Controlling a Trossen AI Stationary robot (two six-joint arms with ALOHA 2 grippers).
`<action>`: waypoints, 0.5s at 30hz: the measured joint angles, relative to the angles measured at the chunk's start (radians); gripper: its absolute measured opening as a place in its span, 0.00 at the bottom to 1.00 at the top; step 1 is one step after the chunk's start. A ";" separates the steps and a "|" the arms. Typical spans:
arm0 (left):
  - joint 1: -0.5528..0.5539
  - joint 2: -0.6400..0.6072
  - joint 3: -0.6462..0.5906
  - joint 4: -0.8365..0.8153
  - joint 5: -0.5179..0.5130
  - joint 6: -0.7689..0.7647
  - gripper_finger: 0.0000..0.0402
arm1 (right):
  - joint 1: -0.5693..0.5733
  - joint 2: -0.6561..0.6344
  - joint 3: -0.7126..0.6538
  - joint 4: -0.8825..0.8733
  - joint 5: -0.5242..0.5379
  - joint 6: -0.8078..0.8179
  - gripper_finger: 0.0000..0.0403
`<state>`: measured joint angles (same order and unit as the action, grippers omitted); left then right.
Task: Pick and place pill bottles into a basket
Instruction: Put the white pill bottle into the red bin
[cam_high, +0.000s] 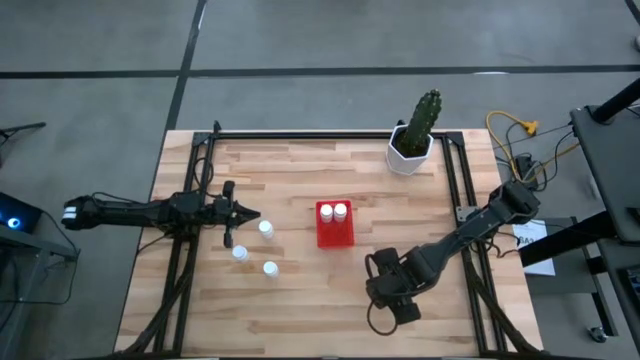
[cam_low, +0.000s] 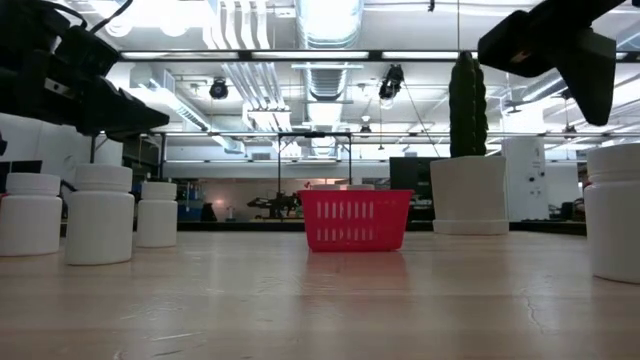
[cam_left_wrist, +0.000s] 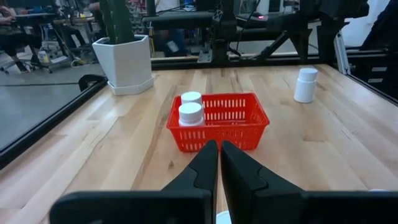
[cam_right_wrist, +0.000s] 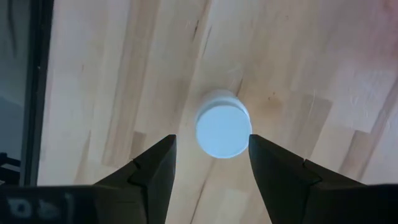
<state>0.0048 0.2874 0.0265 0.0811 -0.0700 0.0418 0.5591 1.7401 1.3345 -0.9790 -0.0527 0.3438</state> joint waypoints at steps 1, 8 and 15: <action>0.000 0.000 0.000 0.000 0.000 0.000 0.00 | 0.000 0.000 -0.005 0.006 0.000 -0.001 0.48; 0.000 0.000 0.000 0.000 0.000 0.000 0.00 | 0.000 0.000 -0.025 0.043 0.002 -0.007 0.48; 0.000 0.000 0.000 0.000 0.000 0.000 0.00 | 0.000 0.000 -0.031 0.056 0.033 -0.031 0.48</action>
<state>0.0048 0.2874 0.0265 0.0811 -0.0700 0.0418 0.5587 1.7405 1.3036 -0.9226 -0.0194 0.3127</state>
